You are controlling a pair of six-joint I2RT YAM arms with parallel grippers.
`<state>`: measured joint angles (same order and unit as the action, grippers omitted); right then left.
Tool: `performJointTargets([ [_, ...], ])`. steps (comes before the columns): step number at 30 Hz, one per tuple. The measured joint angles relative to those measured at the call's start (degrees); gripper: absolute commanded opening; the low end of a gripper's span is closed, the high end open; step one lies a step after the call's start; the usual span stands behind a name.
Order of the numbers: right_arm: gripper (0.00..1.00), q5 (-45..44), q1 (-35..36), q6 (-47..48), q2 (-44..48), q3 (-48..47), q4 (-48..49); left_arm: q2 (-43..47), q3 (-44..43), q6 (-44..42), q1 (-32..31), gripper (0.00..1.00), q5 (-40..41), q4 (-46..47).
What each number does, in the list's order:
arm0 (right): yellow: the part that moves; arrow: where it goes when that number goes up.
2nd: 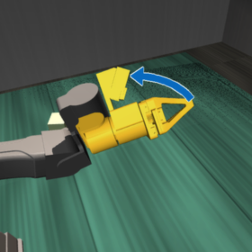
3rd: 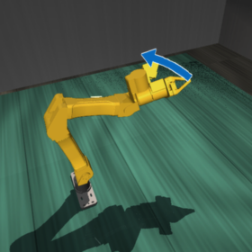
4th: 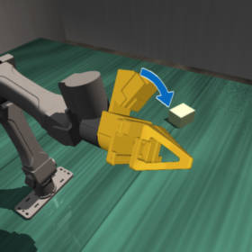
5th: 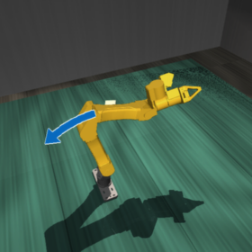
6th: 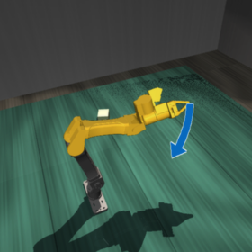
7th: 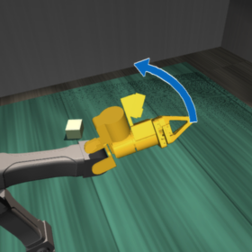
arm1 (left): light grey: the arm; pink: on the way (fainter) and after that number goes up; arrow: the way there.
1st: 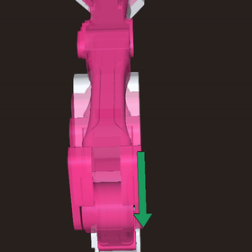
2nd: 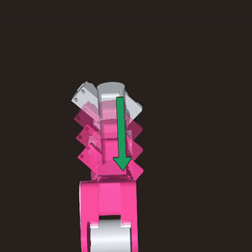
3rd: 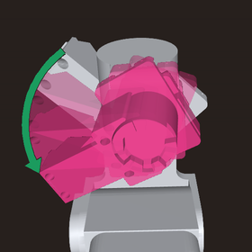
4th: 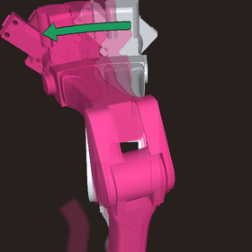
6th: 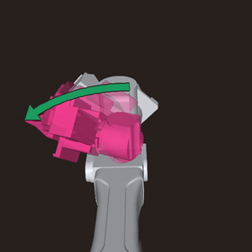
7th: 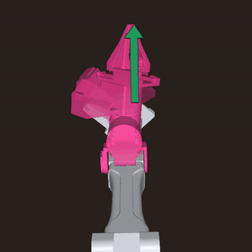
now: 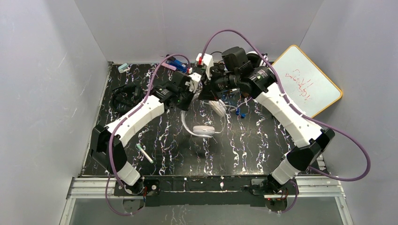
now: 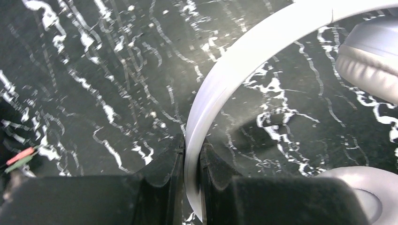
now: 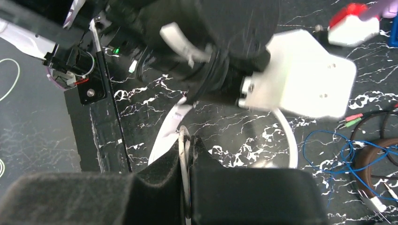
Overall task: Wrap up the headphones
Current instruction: Wrap the headphones cable around the headphones.
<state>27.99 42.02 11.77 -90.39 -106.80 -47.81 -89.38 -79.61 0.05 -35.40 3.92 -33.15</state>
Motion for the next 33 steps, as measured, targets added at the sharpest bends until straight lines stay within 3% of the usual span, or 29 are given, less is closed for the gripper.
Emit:
performJointTargets([
  [7,0.06,0.31,0.00,0.61,-0.74,0.04,0.87,-0.57,0.11,-0.04,-3.61,0.00,-4.13,3.28],
  [13,0.07,-5.51,0.00,0.44,2.14,1.27,5.11,0.79,6.62,1.20,-4.52,0.00,-9.70,8.52],
  [24,0.18,-15.39,-0.57,-1.77,4.46,6.51,11.06,11.13,13.68,3.58,-5.29,0.00,-17.84,10.80],
  [33,0.25,-20.35,-4.35,-5.86,9.22,21.73,15.21,17.86,12.04,6.60,-5.33,0.00,-17.59,11.43],
])
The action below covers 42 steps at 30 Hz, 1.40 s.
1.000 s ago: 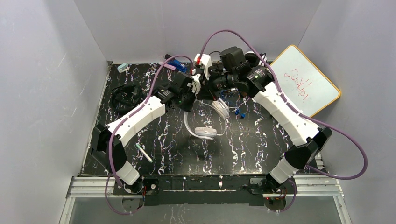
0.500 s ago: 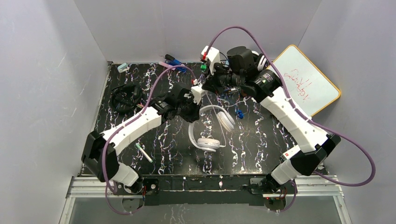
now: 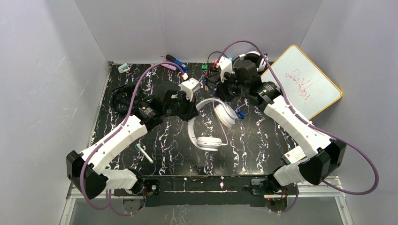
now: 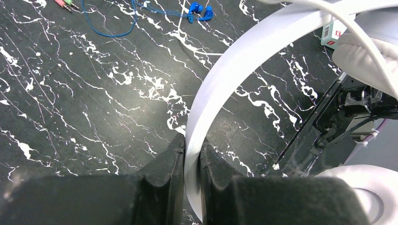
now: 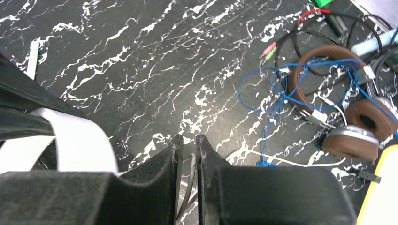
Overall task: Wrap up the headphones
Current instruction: Wrap the headphones cable around the headphones.
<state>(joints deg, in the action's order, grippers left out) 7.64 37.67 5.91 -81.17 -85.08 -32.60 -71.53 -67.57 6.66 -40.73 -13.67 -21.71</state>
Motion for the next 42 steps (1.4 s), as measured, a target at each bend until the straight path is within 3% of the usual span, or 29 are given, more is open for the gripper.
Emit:
performJointTargets([
  [4,0.26,0.35,-2.64,-1.49,2.62,4.11,3.39,0.70,-0.90,1.09,0.00,0.00,0.81,-1.66],
  [7,0.34,1.70,-4.76,-2.93,4.81,7.56,8.04,0.68,-3.85,2.47,0.00,0.00,2.19,-5.35],
  [13,0.39,8.13,-8.39,-6.10,9.79,20.02,20.31,0.04,-17.84,5.66,0.00,0.00,5.95,-14.21],
  [17,0.57,14.45,-10.43,-9.70,10.95,28.02,31.69,-0.24,-26.23,7.52,0.00,0.00,7.96,-18.51],
  [21,0.68,19.52,-11.32,-13.07,10.95,33.55,42.60,-1.77,-33.11,8.92,0.00,0.00,9.73,-23.65],
  [27,0.97,24.98,-11.45,-15.04,11.02,40.00,55.41,-6.36,-40.37,10.88,0.00,0.00,12.28,-29.64],
  [42,0.96,39.54,-10.62,-17.33,-1.60,40.24,72.70,-7.74,-40.96,16.06,0.00,0.00,10.34,-32.35],
])
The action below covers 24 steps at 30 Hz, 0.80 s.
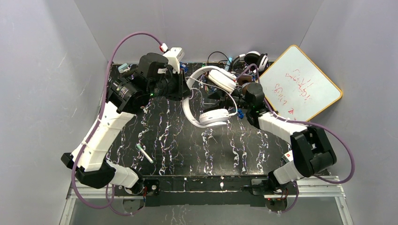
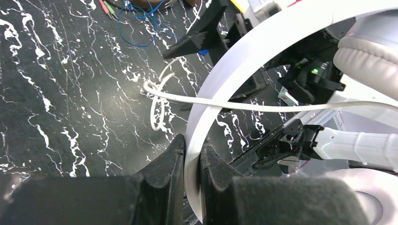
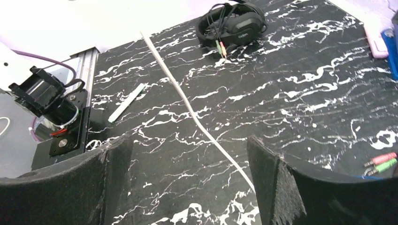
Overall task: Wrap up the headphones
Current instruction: Wrap the headphones cable around the headphones.
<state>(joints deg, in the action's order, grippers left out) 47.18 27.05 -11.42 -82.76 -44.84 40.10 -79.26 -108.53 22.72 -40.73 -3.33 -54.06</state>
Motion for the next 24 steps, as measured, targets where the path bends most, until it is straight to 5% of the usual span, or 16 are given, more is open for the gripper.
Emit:
performJointTargets([
  [9,0.67,3.43,4.33,-3.48,-8.76,-10.95,6.32,-0.07,0.00,1.49,0.00,0.00,-2.14,0.00],
  [11,0.49,3.85,5.18,-4.22,-9.64,-12.15,7.89,-0.13,0.00,1.64,0.00,0.00,-2.32,0.00],
  [13,0.21,3.78,5.55,-4.96,-10.27,-12.72,9.27,-0.22,0.00,1.81,0.00,0.00,-2.60,0.00],
  [15,0.05,3.43,5.40,-5.46,-10.62,-12.94,9.84,-0.37,0.00,1.81,0.00,0.00,-2.97,0.02],
  [24,0.01,-2.49,-4.63,-10.27,-10.60,-13.46,8.20,-0.42,2.78,1.49,0.00,0.00,-3.48,0.09],
])
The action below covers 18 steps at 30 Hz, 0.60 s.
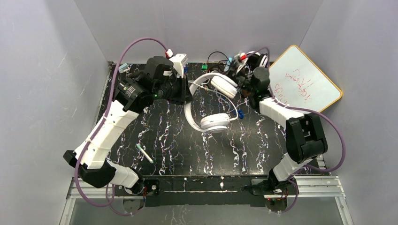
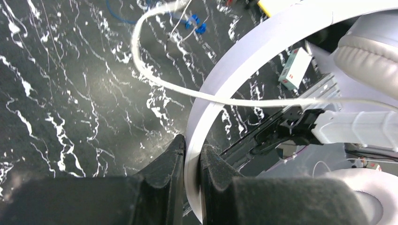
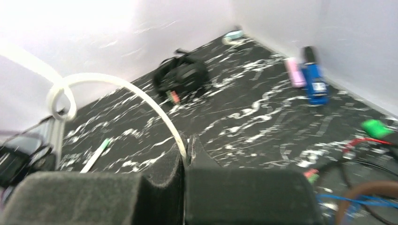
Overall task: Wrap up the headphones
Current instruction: Wrap the headphones cable around the headphones.
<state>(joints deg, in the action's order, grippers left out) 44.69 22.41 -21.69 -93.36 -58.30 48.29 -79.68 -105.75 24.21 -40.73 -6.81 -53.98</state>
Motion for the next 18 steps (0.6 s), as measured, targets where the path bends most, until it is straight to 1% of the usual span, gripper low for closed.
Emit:
performJointTargets([
  [4,0.01,-3.65,-6.36,-1.36,-0.02,-5.35,-6.97,-0.04,3.50,-0.37,0.00,0.00,0.07,-0.79],
  [9,0.01,-6.49,-9.29,-1.75,-0.02,-11.91,-12.39,-0.04,5.86,-0.96,0.00,0.00,0.13,-1.42],
  [14,0.01,-9.57,-10.16,-3.23,-0.63,-12.31,-15.41,0.22,5.88,-1.55,0.00,0.00,0.13,-1.40],
  [18,0.01,-9.90,-11.41,-5.09,-1.42,-10.16,-15.37,0.92,5.88,-1.79,0.00,0.00,0.39,-1.36],
])
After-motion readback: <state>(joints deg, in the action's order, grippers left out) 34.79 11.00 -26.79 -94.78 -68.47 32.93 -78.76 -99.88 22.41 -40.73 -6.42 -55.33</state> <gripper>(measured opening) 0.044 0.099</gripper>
